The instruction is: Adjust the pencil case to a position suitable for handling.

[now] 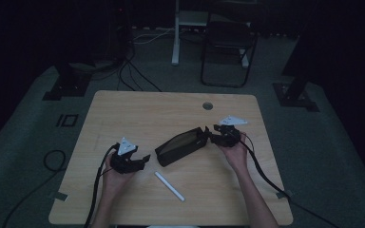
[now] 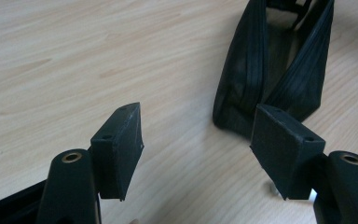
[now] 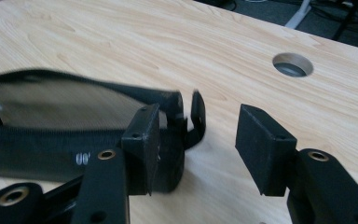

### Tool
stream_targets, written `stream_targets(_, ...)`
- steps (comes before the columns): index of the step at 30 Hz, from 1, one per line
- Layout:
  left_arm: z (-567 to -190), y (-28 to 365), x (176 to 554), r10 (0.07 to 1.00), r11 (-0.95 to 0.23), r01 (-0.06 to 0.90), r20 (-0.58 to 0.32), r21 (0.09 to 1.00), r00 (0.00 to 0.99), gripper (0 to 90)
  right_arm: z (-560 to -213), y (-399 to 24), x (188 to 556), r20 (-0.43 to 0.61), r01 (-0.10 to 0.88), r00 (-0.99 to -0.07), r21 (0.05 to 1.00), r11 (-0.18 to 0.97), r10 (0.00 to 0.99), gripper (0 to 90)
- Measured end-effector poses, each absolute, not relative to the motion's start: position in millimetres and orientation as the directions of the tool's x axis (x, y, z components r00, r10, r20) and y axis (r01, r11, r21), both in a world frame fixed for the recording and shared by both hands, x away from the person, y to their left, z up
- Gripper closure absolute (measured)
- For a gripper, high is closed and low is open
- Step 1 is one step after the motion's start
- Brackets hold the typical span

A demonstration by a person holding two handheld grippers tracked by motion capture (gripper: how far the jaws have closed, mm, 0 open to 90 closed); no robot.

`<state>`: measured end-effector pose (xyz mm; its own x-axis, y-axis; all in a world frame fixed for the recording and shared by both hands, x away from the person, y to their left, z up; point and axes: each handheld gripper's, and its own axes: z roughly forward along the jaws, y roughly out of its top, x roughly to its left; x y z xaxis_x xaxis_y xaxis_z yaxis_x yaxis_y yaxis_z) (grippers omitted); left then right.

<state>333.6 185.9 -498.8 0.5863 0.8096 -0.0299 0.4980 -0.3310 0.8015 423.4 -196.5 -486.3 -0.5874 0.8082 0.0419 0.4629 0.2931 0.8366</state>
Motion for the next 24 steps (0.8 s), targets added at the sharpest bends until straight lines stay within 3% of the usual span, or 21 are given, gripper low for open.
stream_targets(12, -500.6, 168.3, 344.2, 0.791, -0.334, 0.495, -0.047, 0.802, 0.61, 34.3, -495.3, -184.7, 449.1, 0.09, 0.523, -0.579, 0.803, 0.284, 0.81, 47.8)
stream_targets(24, -508.8, 159.1, 342.0, 0.753, -0.365, 0.495, -0.063, 0.788, 0.655, 40.5, -500.0, -183.5, 440.0, 0.105, 0.524, -0.622, 0.792, 0.314, 0.776, 51.4)
